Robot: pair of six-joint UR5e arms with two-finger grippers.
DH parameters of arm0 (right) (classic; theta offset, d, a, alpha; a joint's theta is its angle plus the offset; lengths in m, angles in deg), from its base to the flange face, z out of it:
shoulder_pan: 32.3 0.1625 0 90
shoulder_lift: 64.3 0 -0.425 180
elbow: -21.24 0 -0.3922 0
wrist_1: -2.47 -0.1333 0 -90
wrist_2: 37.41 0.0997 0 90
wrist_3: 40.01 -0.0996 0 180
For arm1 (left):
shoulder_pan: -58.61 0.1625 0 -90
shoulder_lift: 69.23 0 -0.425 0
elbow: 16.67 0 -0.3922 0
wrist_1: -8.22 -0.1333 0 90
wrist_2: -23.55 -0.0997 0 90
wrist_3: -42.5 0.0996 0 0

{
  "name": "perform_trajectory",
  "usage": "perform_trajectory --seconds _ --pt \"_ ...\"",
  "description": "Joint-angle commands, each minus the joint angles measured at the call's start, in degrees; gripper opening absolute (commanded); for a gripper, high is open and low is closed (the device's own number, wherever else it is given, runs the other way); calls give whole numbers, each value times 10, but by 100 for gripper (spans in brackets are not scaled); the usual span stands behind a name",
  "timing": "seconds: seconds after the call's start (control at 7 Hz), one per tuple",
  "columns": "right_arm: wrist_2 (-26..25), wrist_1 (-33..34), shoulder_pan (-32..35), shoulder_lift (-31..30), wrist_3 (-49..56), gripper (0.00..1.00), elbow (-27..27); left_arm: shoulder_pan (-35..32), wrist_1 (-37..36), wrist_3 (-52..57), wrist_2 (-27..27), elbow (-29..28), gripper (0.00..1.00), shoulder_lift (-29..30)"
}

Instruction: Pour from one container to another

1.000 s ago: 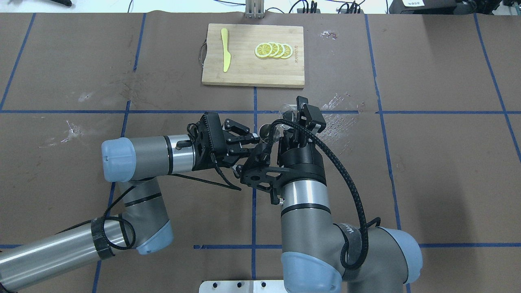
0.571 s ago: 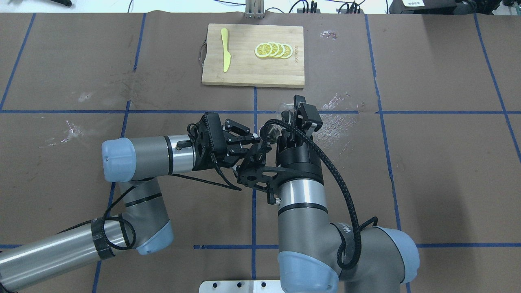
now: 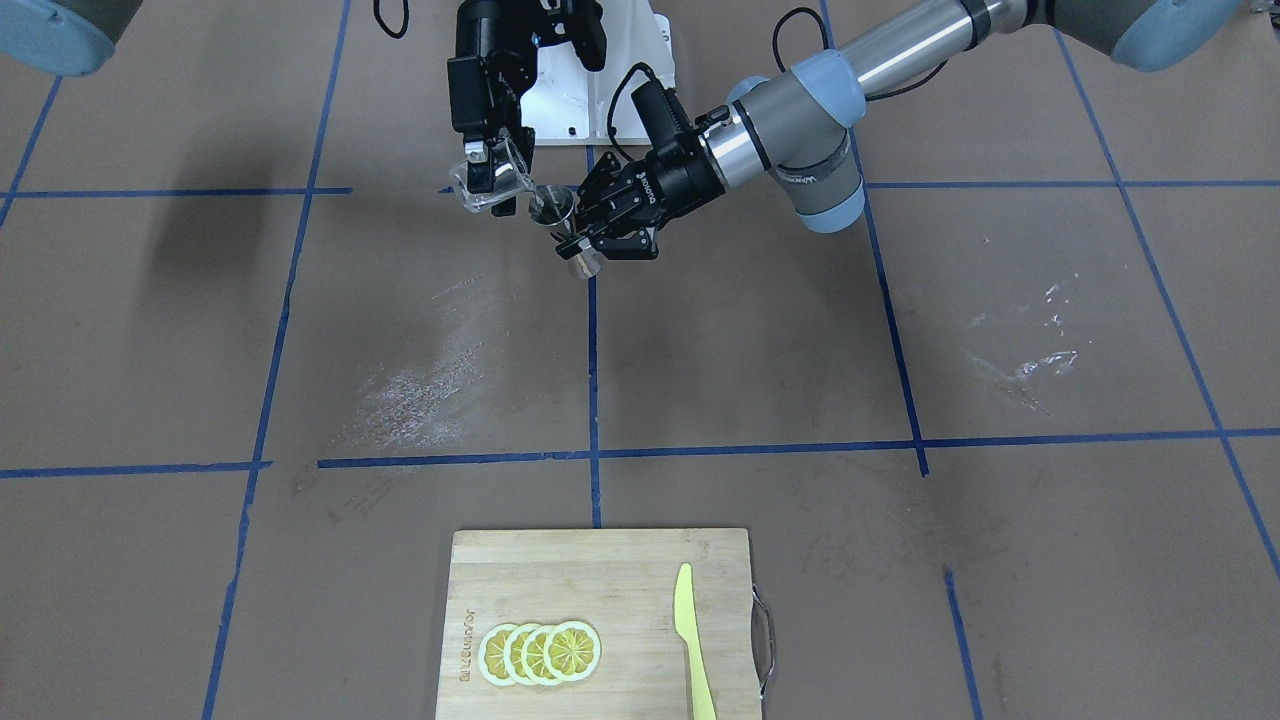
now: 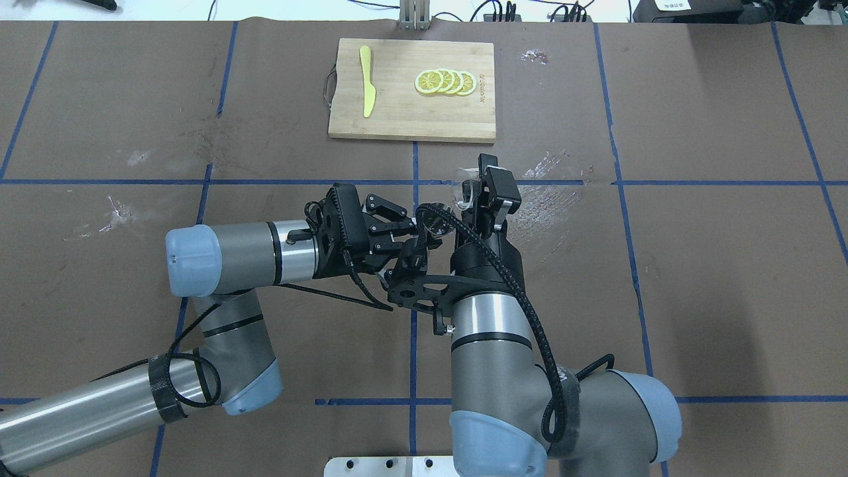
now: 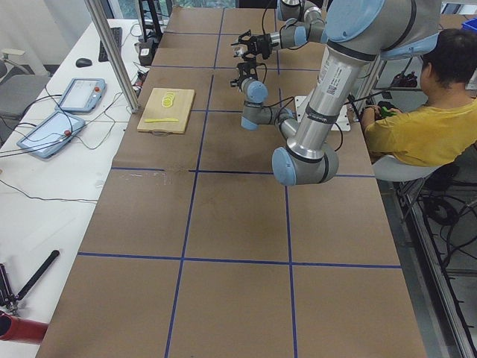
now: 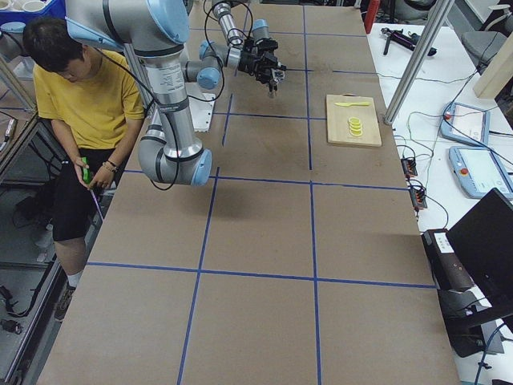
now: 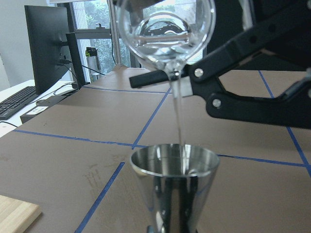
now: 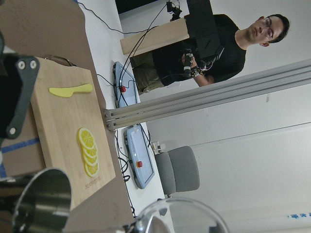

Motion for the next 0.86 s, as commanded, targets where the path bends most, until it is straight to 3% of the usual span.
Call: perform_trajectory --seconds 0.0,0.71 --pt "-7 8 -4 0 8 0 1 0 1 0 0 1 0 0" --pt "-21 9 -13 1 17 0 3 0 2 0 0 1 0 0"
